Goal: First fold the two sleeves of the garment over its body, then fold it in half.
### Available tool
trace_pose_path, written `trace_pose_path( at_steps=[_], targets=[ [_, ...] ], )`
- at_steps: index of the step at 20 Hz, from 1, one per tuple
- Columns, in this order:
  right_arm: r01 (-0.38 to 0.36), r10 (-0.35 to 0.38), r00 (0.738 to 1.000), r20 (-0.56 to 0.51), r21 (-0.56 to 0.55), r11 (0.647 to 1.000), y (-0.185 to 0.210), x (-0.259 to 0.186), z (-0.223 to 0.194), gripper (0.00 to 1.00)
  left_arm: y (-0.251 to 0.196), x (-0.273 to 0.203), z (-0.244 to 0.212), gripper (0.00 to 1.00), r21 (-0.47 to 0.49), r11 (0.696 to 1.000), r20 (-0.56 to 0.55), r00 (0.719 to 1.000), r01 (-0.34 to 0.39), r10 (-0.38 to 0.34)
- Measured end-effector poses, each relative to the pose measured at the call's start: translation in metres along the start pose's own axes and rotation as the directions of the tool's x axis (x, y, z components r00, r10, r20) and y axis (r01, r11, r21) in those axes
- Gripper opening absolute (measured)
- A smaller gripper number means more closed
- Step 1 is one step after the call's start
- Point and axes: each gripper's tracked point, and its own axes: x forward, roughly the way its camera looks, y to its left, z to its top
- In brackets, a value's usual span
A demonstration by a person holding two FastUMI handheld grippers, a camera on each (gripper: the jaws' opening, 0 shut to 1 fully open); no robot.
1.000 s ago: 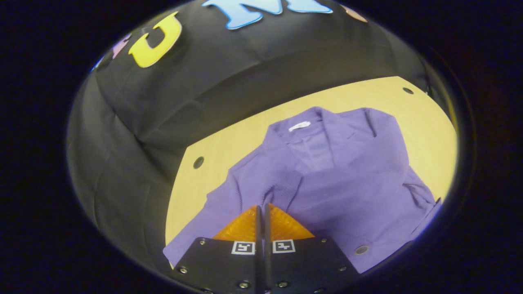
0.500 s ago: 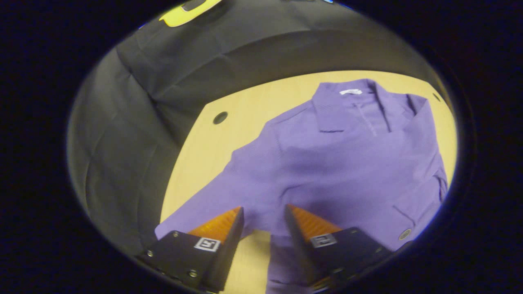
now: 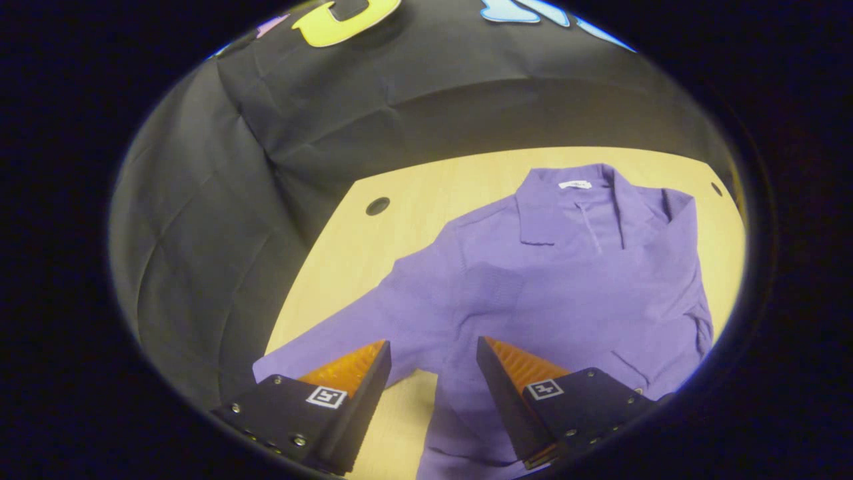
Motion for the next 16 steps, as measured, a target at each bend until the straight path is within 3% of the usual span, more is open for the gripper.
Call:
trace_pose_path(
  at_steps=[9,16],
  targets=[
    [-0.016,0.020,0.995,0.094,-0.037,0.999,0.000,-0.053,0.023,0.82,-0.005,0.069,-0.090,0.93,0.022,0.999,-0.150,0.988,0.027,-0.024],
    [0.023,-0.013,0.984,0.177,-0.049,0.999,-0.026,-0.110,0.047,0.82,0.004,0.109,-0.184,0.94,0.046,0.999,-0.329,0.944,0.029,-0.012]
  ],
)
